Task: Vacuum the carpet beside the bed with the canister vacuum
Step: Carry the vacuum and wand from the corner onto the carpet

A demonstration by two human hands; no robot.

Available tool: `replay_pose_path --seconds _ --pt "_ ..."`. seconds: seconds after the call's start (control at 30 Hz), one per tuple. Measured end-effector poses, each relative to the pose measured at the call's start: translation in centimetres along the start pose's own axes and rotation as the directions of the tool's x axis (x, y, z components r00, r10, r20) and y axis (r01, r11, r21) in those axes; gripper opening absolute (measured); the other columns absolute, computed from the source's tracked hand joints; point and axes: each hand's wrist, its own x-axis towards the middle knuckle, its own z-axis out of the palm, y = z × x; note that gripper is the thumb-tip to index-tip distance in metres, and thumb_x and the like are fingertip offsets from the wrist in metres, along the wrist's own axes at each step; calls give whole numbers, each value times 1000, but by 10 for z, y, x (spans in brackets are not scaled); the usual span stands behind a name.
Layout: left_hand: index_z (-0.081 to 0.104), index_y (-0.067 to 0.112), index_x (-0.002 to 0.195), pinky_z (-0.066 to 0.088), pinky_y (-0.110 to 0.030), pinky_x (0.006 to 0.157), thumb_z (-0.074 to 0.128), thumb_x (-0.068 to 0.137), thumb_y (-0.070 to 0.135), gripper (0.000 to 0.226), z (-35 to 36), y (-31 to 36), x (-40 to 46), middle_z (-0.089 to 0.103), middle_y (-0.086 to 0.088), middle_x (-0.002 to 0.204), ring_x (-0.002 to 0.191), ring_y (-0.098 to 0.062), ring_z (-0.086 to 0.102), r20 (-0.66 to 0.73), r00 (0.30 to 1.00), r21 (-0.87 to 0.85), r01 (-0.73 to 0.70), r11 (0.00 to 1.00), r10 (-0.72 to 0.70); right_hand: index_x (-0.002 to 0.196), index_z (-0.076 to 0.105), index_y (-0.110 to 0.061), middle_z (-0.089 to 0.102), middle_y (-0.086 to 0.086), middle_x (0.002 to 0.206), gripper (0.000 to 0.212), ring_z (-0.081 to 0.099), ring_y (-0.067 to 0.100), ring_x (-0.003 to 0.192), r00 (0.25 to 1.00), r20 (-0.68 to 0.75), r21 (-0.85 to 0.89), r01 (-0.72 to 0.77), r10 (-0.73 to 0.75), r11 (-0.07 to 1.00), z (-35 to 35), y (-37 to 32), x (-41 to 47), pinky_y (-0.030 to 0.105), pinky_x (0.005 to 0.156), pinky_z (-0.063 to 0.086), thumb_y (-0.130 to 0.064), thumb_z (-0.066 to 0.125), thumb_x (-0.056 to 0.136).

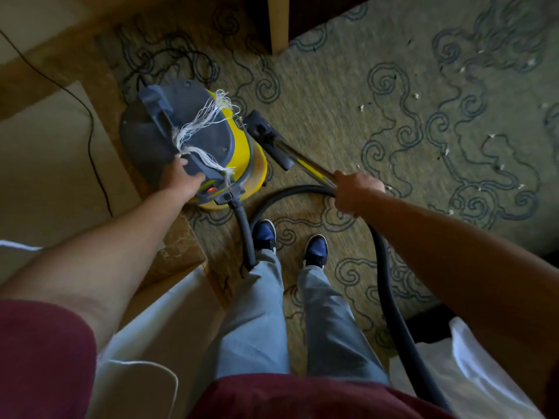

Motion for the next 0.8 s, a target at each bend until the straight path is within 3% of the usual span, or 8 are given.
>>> replay_pose_path --seconds 0.07,0.2,0.33,0.43,0.5,0.63,0.8 --pt "53 11 143 37 -41 115 73 88 35 64 2 -8 -17 40 -15 153 138 -36 46 -109 990 99 -81 992 92 134 43 -25 61 4 83 48 66 22 70 1000 -14 11 4 -4 1000 4 4 -7 35 67 59 -16 53 88" --pt "53 10 143 37 -47 113 77 84 35 68 9 -19 -35 37 -12 157 140 -38 40 -226 923 265 -249 932 311 138 39 -25 56 4 78 53 63 22 69 999 -43 23 10 -9 1000 14 6 -11 33 60 56 -15 54 88" --pt "41 16 151 28 -54 116 88 72 39 95 14 -33 -34 23 -13 166 152 -41 22 -197 865 498 -317 807 461 138 38 -28 57 4 76 60 62 21 65 999 -36 79 -33 36 996 28 7 -11 30 54 54 -10 54 84" --pt "31 22 158 15 -62 121 90 67 44 111 20 -40 -15 9 -10 171 156 -42 9 -148 802 611 -386 691 579 134 41 -29 58 5 73 59 60 20 59 997 -35 109 -71 75 992 40 3 -2 25 44 44 -10 56 80" --pt "26 24 159 14 -65 122 90 64 49 117 31 -48 3 7 -12 171 156 -42 8 -94 777 680 -406 610 622 132 43 -29 54 4 71 60 57 21 60 995 -32 110 -89 93 990 50 -5 11 23 44 38 -10 59 78" --pt "28 24 157 24 -64 118 86 64 54 114 58 -58 24 10 -17 169 154 -46 12 -86 741 727 -411 550 666 134 43 -29 50 3 73 59 57 26 71 990 -30 161 -128 135 979 67 -28 36 32 56 45 -12 58 79" --pt "36 17 150 33 -58 115 77 78 48 88 74 -57 30 16 -21 167 152 -50 17 -155 724 724 -379 576 672 138 42 -27 65 10 107 64 65 32 96 988 -1 230 -152 156 961 84 -52 57 34 67 48 -15 57 77"
